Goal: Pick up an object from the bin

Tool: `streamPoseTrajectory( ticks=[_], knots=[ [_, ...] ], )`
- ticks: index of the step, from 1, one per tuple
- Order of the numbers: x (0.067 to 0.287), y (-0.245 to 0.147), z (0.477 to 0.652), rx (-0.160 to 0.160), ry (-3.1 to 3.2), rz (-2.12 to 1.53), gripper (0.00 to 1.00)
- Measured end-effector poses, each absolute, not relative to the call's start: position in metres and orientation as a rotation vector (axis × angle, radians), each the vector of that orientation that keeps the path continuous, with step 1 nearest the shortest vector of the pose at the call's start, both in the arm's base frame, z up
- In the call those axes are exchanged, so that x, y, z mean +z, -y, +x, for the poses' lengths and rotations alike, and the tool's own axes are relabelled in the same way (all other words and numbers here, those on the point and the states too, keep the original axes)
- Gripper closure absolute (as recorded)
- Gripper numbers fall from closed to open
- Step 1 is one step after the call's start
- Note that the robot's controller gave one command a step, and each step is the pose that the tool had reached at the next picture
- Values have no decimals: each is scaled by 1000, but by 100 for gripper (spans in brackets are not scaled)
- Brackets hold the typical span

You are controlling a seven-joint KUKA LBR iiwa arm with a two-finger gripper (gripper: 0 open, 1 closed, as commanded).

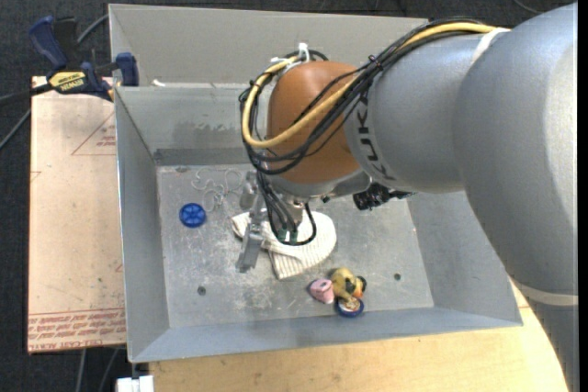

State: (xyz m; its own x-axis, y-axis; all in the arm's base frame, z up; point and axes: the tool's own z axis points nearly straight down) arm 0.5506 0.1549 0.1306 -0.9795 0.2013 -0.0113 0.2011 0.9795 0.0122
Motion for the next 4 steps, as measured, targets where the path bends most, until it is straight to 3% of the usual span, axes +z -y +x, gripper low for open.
streamPoseTrajectory(
  ticks=[1,2,3,4],
  knots=[
    [102,-136,546,8,-3122,340,0],
    [103,-126,550,19,-3074,600,0],
    [71,-65,522,12,-3107,425,100],
    [71,-65,522,12,-3107,424,100]
  ],
)
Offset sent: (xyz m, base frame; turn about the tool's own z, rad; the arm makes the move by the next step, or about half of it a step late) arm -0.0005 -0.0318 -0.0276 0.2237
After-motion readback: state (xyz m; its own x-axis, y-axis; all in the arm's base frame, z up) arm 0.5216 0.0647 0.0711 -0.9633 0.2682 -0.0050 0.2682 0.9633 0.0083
